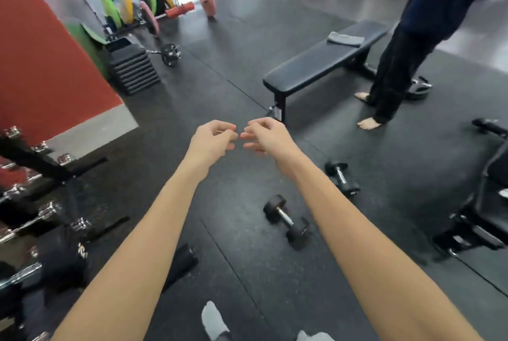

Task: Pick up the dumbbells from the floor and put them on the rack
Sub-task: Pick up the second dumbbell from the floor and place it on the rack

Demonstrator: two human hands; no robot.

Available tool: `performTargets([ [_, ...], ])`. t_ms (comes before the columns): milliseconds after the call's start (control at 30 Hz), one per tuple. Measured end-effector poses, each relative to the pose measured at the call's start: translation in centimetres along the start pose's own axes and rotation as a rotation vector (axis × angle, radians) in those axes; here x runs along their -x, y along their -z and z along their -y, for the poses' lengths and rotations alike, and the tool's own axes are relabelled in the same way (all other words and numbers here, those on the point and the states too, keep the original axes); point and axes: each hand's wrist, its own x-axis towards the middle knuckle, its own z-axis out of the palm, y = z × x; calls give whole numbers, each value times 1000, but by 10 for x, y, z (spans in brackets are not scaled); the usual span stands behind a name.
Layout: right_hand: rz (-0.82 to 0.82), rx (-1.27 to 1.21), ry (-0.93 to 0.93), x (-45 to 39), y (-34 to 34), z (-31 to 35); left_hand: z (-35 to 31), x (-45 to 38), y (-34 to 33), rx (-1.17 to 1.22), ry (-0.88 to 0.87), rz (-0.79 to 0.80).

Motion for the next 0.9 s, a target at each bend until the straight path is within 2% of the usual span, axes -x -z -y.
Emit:
performTargets([
  [267, -326, -82, -92, 8, 227, -28, -70, -35, -227, -51, -63, 284],
  [567, -528, -191, -212, -62, 396, -44, -124, -141, -409, -149, -112, 479],
  [700, -539, -204, -294, -92, 453, -50, -135, -184, -458, -201, -84, 514],
  [900, -471, -135, -372, -169, 512, -59, -129, -227, -518, -102, 98, 452],
])
